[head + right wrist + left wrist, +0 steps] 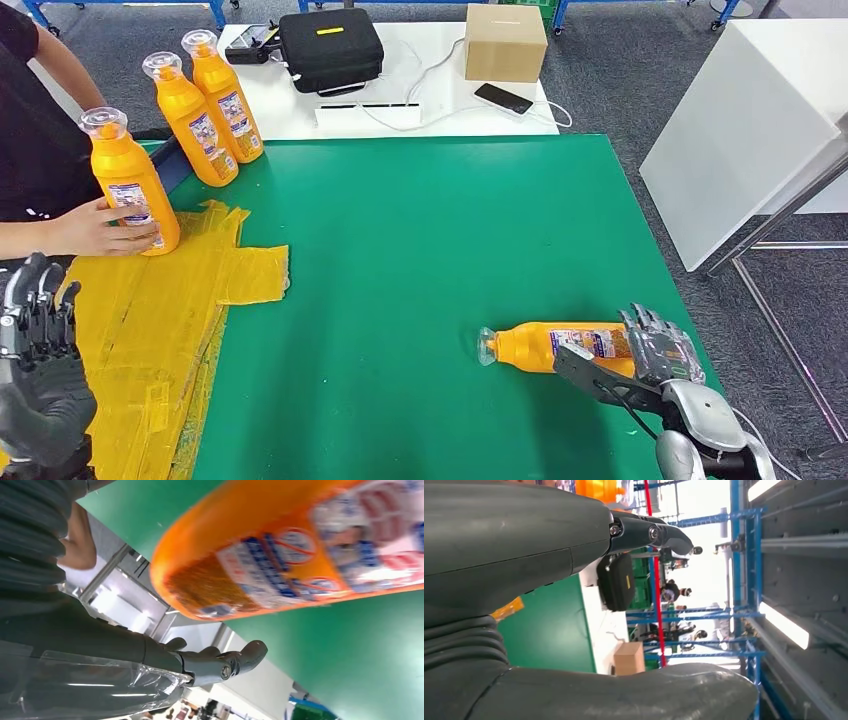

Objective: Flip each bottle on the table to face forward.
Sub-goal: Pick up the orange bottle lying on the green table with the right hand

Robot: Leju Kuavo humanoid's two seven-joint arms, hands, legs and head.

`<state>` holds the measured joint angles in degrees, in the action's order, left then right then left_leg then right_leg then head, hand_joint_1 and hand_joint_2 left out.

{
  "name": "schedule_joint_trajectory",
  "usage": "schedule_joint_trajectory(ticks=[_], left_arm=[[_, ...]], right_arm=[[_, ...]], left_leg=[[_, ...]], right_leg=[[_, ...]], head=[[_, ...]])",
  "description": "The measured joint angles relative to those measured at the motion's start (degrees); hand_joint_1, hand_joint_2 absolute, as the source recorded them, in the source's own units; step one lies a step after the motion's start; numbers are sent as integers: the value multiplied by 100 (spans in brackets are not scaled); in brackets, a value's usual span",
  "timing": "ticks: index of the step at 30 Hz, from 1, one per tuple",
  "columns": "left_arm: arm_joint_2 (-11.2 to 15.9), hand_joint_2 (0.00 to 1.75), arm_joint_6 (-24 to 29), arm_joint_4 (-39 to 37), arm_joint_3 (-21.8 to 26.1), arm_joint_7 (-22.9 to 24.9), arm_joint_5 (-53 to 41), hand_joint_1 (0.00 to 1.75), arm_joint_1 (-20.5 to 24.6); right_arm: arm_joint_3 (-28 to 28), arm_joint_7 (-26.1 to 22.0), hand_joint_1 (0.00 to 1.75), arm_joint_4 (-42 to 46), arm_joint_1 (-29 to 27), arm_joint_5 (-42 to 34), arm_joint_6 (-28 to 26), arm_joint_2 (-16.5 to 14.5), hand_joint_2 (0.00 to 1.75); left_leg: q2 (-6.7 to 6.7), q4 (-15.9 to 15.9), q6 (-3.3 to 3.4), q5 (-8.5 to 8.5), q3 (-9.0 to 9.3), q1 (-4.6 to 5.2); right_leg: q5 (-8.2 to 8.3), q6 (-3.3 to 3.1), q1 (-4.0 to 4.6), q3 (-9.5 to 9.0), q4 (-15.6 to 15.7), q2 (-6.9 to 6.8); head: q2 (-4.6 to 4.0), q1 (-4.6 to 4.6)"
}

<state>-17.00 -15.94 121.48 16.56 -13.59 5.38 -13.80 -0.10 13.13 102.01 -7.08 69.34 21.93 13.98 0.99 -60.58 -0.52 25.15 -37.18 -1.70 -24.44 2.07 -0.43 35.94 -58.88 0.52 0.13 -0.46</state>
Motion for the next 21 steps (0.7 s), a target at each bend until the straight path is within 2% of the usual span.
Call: schedule_joint_trajectory(ticks=[6,9,10,11,13,14,15,21], left_arm=[[129,0,118,-1,-10,71,241,0,225],[179,0,115,-4,-3,100,324,0,321],[198,0,123,-4,-3,133,345,0,368],[219,0,130,-4,-4,164,363,0,412],[263,0,137,-15,-10,192,403,0,487],[286,0,137,-29,-16,195,423,0,523],[312,0,137,-52,-26,196,436,0,558],[426,0,142,-195,-102,196,447,0,679]], right_arm=[[345,1,0,-546,424,161,291,88,175],[521,-63,2,-767,532,176,633,200,175],[581,-72,17,-816,570,156,771,248,175],[636,-88,51,-858,607,106,904,301,175],[745,-139,135,-932,676,-76,1157,444,175],[805,-164,163,-966,698,-197,1279,534,175],[868,-179,173,-997,711,-312,1391,635,175],[1144,-125,175,-1060,705,-730,1567,1050,175]], left_leg=[[1,-1,5,-5,1,0],[1,-1,6,-5,0,0],[1,-1,6,-5,0,1],[1,-1,6,-4,2,1],[0,-1,6,-3,8,1],[0,-1,7,-2,14,1],[0,-1,7,-1,19,1],[5,-1,9,2,45,1]], right_leg=[[0,0,0,-4,0,-2],[0,0,0,-4,0,-2],[0,0,0,-3,0,-2],[0,0,0,-4,0,-2],[0,1,0,-5,1,-1],[-1,1,0,-8,1,-1],[-2,2,0,-12,1,-2],[-10,12,0,-40,2,-3]], head=[[0,0],[0,1],[0,1],[0,1],[0,1],[0,1],[0,1],[0,1]])
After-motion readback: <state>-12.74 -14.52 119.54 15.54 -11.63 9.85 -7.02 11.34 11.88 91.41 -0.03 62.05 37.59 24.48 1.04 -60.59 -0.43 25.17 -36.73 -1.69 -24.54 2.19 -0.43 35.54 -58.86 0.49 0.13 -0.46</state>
